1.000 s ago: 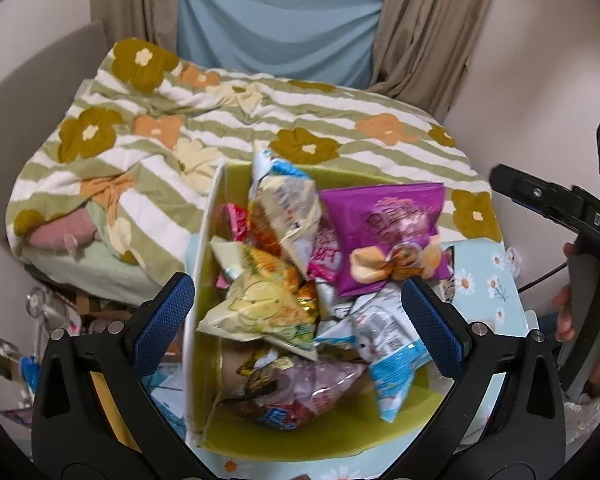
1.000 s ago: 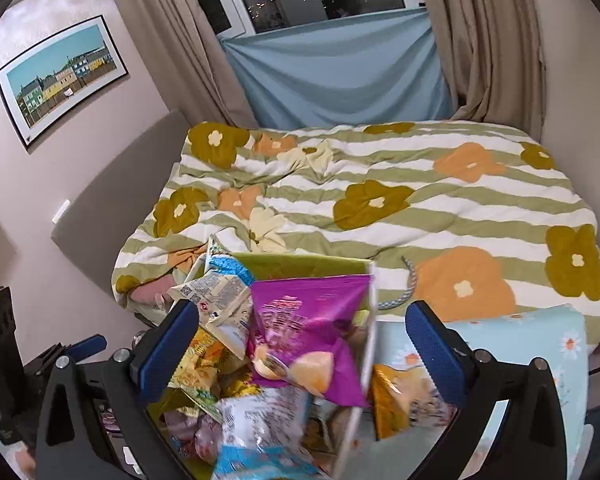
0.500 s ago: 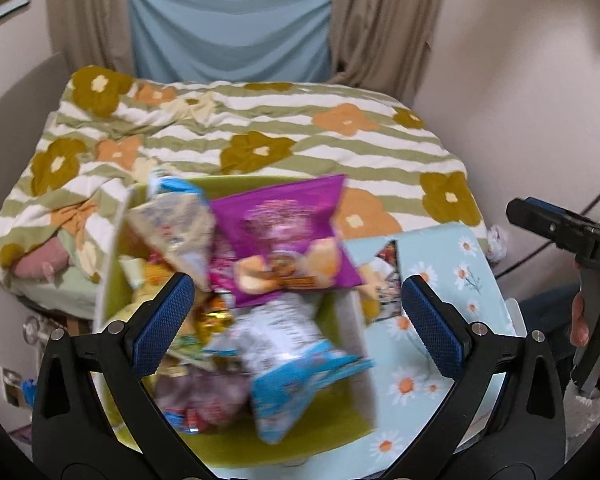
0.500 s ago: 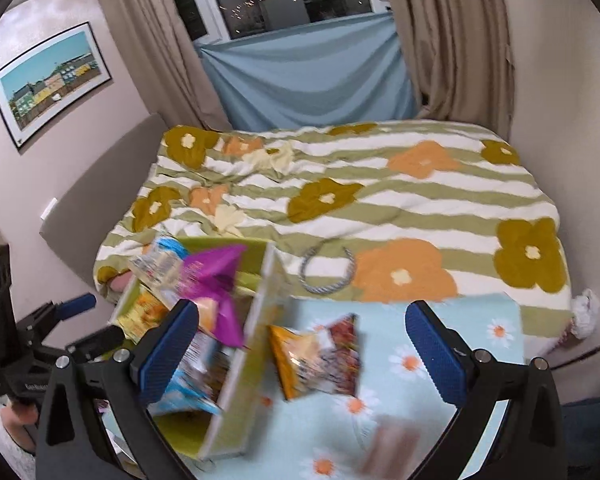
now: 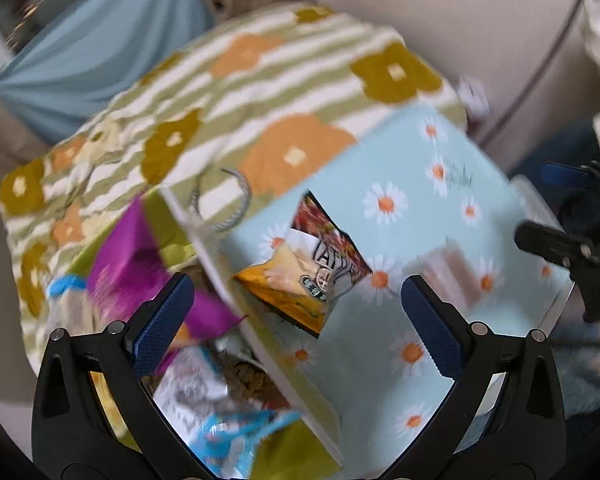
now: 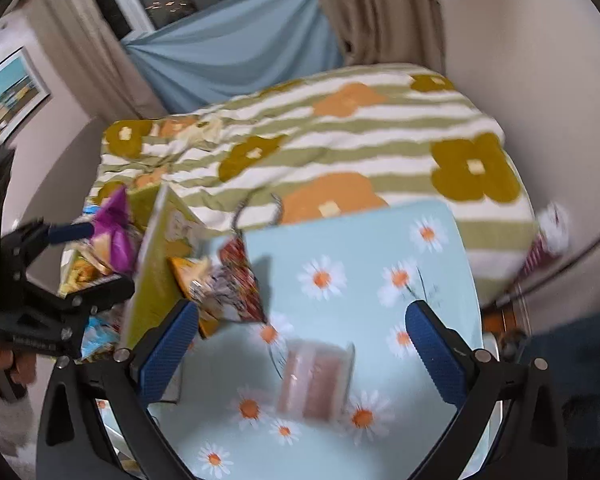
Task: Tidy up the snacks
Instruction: 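Move both tools to the last two items on the table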
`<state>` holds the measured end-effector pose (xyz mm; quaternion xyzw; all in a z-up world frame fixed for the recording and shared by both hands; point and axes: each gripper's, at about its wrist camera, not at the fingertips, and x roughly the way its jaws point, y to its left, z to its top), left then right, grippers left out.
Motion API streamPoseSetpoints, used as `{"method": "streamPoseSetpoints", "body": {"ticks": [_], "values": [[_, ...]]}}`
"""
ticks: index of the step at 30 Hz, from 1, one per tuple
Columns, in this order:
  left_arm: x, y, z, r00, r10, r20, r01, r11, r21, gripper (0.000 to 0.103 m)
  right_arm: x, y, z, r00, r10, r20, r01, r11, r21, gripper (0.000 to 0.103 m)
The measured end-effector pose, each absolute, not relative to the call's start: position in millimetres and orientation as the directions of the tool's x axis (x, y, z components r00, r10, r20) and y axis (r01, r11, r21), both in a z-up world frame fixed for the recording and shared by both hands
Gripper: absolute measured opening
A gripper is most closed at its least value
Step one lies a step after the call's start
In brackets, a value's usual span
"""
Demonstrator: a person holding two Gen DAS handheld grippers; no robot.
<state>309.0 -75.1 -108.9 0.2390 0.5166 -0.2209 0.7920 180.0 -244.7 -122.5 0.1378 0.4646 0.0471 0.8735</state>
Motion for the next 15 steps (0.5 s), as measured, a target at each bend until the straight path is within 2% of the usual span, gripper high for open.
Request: {"method": "streamPoseSetpoints", "body": {"ticks": [8,15], "values": [[339.7,-115.0,-185.1,0.202,0.077,-0.976,0.733,0.649,0.203,0.103,158.5,-230.7,-185.6,0.500,0.124,-0.857,0.153,0.961,0.228,0.103],[343.7,-128.3,-227.6,0.179,0.207,-0.962,0.810,0.524,0.264,0.103,155.6,-215.3,-224.5,0.475,0.096,-0.875,0.206,0.954,0.216,0.103]]}}
